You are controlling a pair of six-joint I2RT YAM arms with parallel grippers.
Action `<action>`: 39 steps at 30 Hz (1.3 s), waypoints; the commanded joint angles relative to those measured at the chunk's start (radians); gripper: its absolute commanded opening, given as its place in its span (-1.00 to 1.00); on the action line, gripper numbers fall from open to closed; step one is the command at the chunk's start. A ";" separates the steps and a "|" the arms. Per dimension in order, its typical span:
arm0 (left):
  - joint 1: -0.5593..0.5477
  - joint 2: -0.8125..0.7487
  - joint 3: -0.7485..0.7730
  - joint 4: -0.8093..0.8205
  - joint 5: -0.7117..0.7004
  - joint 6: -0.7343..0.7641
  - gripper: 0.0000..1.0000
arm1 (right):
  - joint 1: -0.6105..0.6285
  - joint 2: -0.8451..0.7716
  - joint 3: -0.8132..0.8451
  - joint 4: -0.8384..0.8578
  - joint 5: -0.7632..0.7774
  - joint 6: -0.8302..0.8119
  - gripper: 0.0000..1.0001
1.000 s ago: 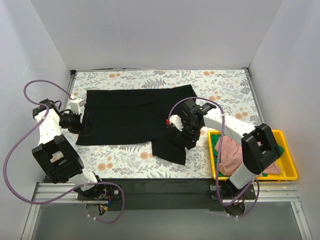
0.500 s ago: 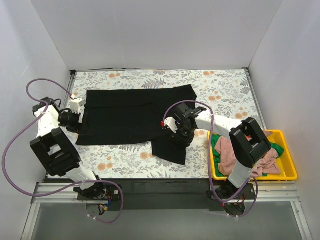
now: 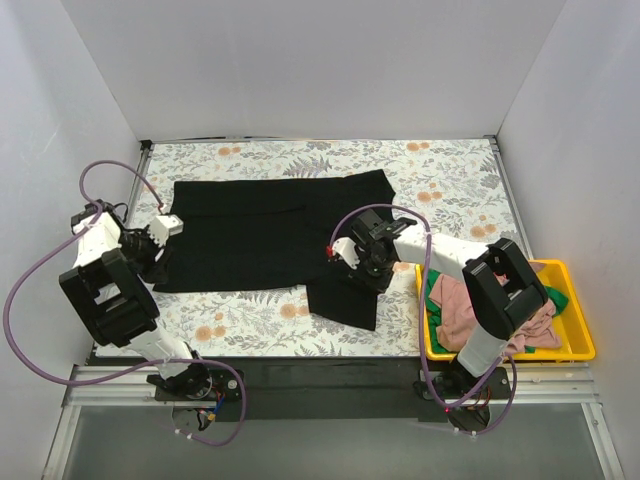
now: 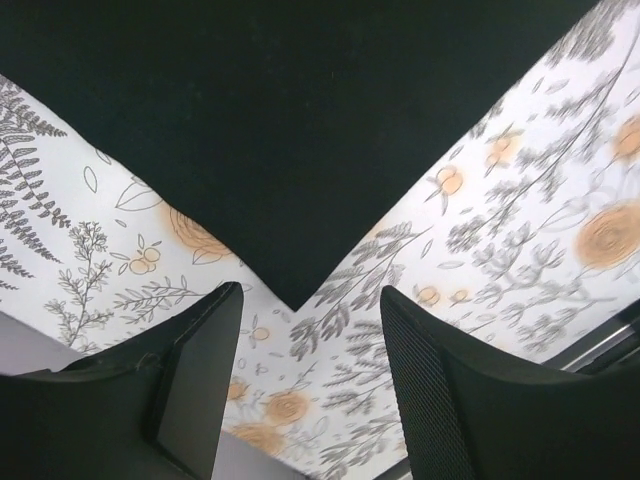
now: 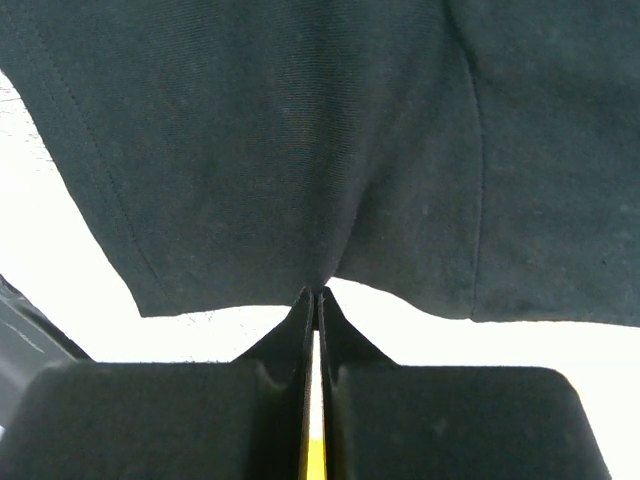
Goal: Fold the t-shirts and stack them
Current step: Fold the tshirt
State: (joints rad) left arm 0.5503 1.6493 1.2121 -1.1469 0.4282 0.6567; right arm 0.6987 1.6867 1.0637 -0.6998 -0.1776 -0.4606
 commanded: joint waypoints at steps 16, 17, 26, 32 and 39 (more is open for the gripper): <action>0.000 -0.010 -0.174 0.136 -0.140 0.463 -0.12 | -0.051 0.019 0.065 -0.079 0.020 -0.007 -0.97; 0.000 -0.002 -0.175 0.145 -0.135 0.465 -0.13 | -0.053 0.021 0.068 -0.081 0.020 -0.007 -0.97; 0.000 0.020 -0.212 0.151 -0.134 0.489 -0.30 | -0.065 0.027 0.070 -0.093 0.015 -0.009 -0.97; 0.000 0.006 -0.267 0.177 -0.150 0.492 -0.56 | -0.068 0.021 0.067 -0.096 0.013 -0.012 -0.97; 0.000 -0.046 -0.261 0.115 -0.117 0.489 -1.00 | -0.068 -0.042 0.041 -0.104 -0.003 -0.013 -0.97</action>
State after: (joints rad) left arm 0.5499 1.6440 0.9707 -0.9592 0.2962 1.1294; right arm 0.6346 1.7054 1.1030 -0.7628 -0.1635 -0.4675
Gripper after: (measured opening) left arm 0.023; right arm 0.022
